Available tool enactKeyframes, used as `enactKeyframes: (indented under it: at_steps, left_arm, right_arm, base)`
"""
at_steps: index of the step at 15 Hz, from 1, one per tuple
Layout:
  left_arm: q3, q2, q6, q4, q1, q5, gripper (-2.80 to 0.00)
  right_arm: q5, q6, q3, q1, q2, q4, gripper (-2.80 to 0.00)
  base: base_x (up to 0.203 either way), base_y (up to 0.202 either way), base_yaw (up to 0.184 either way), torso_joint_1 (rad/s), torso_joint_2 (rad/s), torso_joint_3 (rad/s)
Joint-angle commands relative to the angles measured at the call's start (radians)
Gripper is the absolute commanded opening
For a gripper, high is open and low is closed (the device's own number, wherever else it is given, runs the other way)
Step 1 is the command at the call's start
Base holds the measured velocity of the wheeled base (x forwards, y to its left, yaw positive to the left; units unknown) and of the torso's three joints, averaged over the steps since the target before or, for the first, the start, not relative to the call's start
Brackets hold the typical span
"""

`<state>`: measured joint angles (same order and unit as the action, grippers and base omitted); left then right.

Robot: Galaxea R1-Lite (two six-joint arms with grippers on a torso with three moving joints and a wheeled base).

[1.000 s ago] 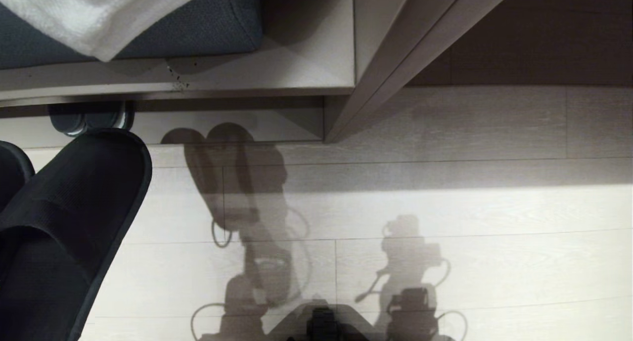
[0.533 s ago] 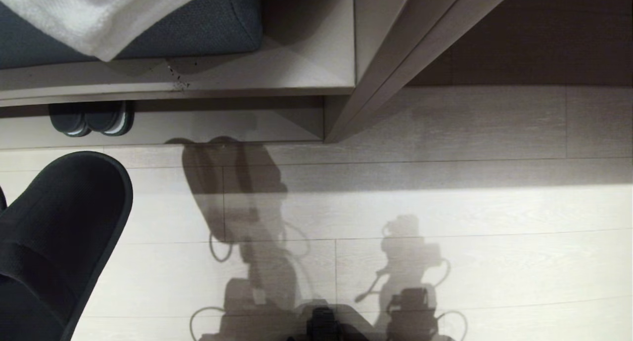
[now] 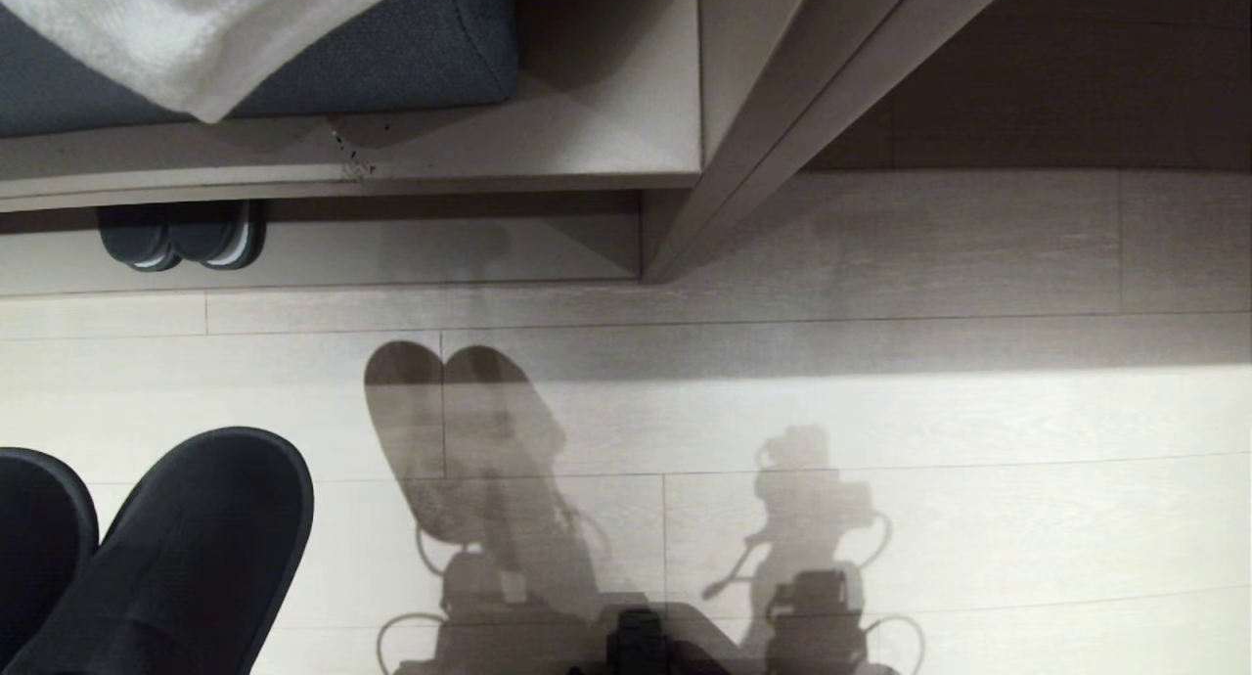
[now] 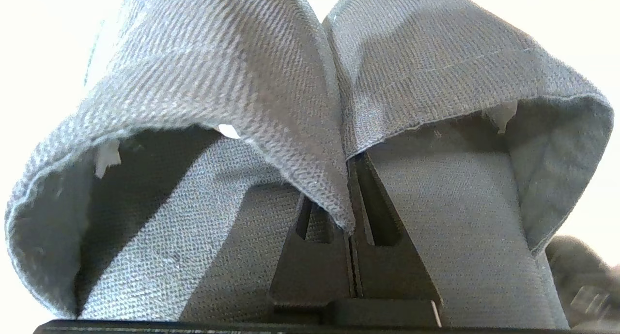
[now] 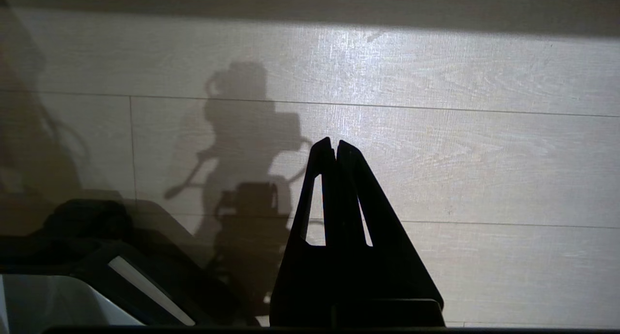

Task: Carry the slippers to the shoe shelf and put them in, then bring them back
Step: Place the slippers on the floor

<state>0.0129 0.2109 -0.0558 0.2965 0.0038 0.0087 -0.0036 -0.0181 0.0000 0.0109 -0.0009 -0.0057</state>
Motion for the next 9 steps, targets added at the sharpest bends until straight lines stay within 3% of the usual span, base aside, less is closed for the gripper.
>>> enactKeyframes:
  at_steps: [1,5,9]
  left_arm:
    - [-0.013,-0.062,-0.036,-0.086,-0.013,0.021,-2.8]
    - [-0.013,-0.133,-0.053,-0.22,-0.013,0.03,-2.8]
    - [-0.014,-0.165,-0.039,-0.276,-0.013,0.01,-2.8]
  right_arm:
    - [0.001,0.0,0.04,0.0,-0.039,0.0,-2.8]
    - [0.001,0.0,0.04,0.0,-0.039,0.0,-2.8]
    - [0.001,0.0,0.04,0.0,-0.039,0.0,-2.8]
  base:
    - [0.0,0.0,0.0,0.0,0.0,0.0]
    - [0.0,0.0,0.0,0.0,0.0,0.0]
    - [0.0,0.0,0.0,0.0,0.0,0.0]
